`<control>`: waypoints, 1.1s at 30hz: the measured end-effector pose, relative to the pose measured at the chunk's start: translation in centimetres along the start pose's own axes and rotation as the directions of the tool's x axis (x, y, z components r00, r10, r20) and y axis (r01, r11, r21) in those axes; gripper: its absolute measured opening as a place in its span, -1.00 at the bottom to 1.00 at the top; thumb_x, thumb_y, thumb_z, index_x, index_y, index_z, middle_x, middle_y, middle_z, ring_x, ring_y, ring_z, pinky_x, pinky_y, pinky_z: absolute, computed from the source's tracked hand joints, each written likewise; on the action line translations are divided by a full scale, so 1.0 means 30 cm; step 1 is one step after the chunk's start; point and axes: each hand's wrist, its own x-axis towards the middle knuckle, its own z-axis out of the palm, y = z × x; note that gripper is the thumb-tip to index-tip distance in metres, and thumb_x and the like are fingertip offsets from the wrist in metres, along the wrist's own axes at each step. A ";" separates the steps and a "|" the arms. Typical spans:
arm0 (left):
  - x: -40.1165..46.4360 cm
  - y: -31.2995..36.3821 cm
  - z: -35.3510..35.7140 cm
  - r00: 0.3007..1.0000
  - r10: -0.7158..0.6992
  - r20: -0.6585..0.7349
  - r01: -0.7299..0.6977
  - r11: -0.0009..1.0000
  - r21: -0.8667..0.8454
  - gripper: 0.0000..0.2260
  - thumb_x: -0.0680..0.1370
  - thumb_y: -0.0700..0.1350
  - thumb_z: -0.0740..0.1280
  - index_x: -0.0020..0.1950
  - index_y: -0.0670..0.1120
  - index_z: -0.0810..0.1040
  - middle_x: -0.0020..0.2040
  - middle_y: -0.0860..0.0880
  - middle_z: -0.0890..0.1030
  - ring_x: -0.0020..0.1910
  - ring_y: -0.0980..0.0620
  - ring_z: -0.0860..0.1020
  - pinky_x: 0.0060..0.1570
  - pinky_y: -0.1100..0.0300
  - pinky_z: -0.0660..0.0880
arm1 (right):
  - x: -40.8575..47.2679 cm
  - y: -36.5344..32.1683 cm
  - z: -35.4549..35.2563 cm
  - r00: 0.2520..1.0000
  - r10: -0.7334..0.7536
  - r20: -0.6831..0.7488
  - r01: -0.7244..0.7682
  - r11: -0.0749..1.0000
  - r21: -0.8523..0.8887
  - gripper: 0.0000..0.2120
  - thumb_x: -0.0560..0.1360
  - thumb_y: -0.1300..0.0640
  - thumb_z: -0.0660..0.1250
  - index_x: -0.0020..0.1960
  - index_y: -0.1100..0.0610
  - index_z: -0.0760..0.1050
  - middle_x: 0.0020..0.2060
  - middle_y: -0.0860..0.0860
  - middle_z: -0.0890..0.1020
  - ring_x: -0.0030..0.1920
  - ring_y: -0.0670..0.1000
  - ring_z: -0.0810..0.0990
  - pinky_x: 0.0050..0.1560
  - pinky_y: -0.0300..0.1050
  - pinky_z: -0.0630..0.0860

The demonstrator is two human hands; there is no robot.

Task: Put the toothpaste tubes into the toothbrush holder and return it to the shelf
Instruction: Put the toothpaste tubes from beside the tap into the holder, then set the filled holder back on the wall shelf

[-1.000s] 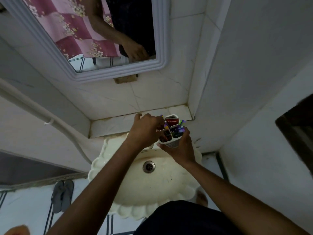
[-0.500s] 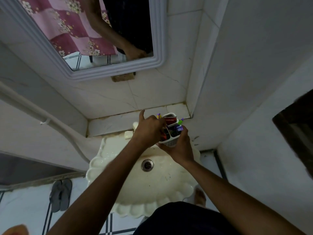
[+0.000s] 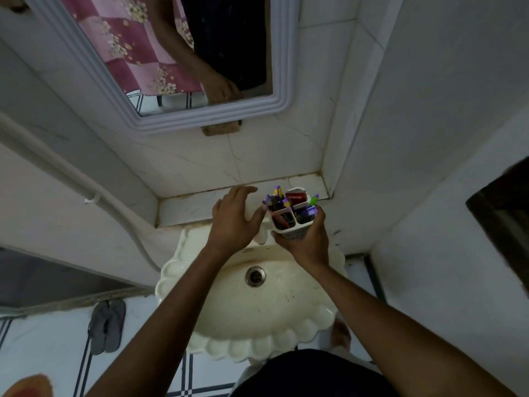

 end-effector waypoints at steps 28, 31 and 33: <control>0.126 0.606 -0.905 0.697 0.450 -0.558 -0.422 0.887 0.188 -0.51 0.66 0.18 0.37 0.50 -0.07 0.52 0.44 -0.06 0.57 0.44 -0.09 0.53 0.44 -0.24 0.45 | -0.038 -1.214 -0.712 0.655 -0.518 -0.550 0.703 0.685 0.191 0.01 0.20 -0.27 0.80 0.49 0.05 0.46 0.33 0.00 0.67 0.30 0.05 0.71 0.25 0.14 0.72; 0.138 0.723 -1.042 0.640 0.483 -0.597 -0.439 0.868 0.232 -0.55 0.67 0.19 0.34 0.47 -0.03 0.53 0.43 -0.02 0.59 0.41 -0.07 0.53 0.43 -0.21 0.46 | -0.061 -1.393 -0.812 0.617 -0.536 -0.576 0.746 0.630 0.213 -0.01 0.15 -0.35 0.77 0.43 -0.03 0.47 0.28 -0.08 0.67 0.25 -0.01 0.71 0.22 0.03 0.74; 0.148 0.790 -1.123 0.588 0.499 -0.636 -0.463 0.853 0.241 -0.56 0.67 0.16 0.36 0.48 -0.03 0.52 0.43 -0.05 0.59 0.40 -0.08 0.54 0.43 -0.20 0.48 | -0.077 -1.501 -0.869 0.590 -0.548 -0.594 0.775 0.590 0.225 -0.02 0.08 -0.44 0.71 0.37 -0.09 0.46 0.24 -0.11 0.67 0.20 -0.06 0.72 0.19 -0.03 0.74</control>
